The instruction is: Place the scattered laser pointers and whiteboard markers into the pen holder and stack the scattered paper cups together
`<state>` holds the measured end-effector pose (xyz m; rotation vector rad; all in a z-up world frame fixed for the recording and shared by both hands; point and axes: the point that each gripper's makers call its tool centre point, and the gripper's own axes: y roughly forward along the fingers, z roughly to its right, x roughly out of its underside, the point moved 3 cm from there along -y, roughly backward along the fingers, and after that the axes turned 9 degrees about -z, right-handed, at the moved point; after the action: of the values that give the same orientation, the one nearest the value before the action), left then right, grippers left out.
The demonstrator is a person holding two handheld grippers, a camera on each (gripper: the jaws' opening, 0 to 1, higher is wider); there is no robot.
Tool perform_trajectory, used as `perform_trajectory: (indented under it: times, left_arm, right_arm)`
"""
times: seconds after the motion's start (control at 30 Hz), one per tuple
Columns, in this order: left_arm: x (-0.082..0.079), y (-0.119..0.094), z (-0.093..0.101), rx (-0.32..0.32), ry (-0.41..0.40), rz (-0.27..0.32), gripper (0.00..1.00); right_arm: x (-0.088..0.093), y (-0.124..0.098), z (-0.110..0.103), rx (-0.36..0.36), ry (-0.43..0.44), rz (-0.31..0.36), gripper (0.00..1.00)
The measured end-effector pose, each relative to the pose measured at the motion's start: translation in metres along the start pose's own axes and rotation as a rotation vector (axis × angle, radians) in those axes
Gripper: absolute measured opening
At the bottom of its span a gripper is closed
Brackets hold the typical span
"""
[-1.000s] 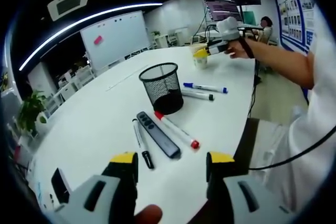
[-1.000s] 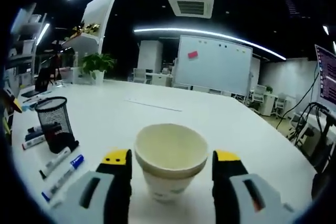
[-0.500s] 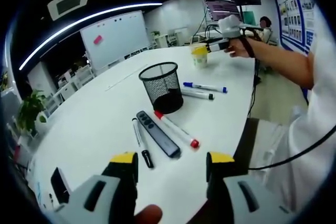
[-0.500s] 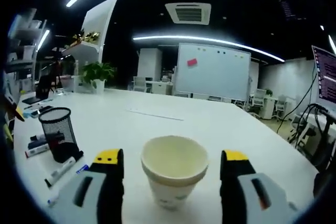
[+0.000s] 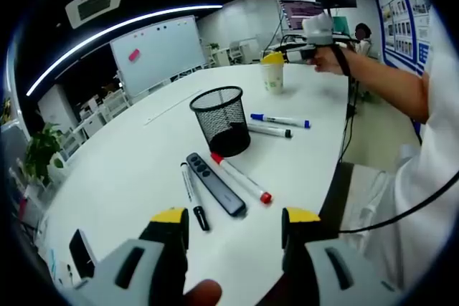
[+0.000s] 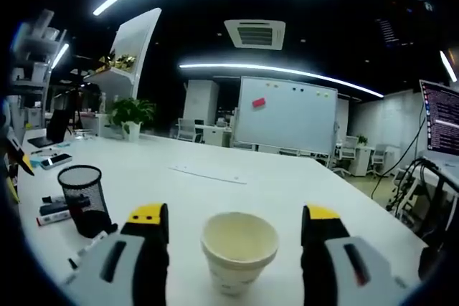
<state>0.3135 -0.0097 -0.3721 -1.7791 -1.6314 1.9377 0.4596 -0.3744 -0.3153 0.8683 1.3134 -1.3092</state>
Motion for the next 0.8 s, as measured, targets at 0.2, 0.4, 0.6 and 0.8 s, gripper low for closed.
perform_trajectory:
  times: [0.2,0.4,0.6,0.8]
  left_arm:
    - [0.0,0.0,-0.001,-0.001,-0.001,0.003,0.53]
    - [0.0,0.0,-0.001,-0.001,-0.001,0.005,0.53]
    - [0.0,0.0,-0.001,0.0,-0.001,0.006,0.53]
    - [-0.001,0.0,-0.001,-0.001,-0.001,0.007,0.53]
  right_arm:
    - [-0.006,-0.006,-0.009,-0.009,-0.009,0.013,0.74]
    - [-0.011,-0.012,-0.018,-0.008,-0.001,0.038,0.73]
    - [-0.013,-0.013,-0.022,-0.014,-0.003,0.038,0.72]
    - [-0.015,-0.014,-0.026,-0.032,-0.007,0.03,0.72]
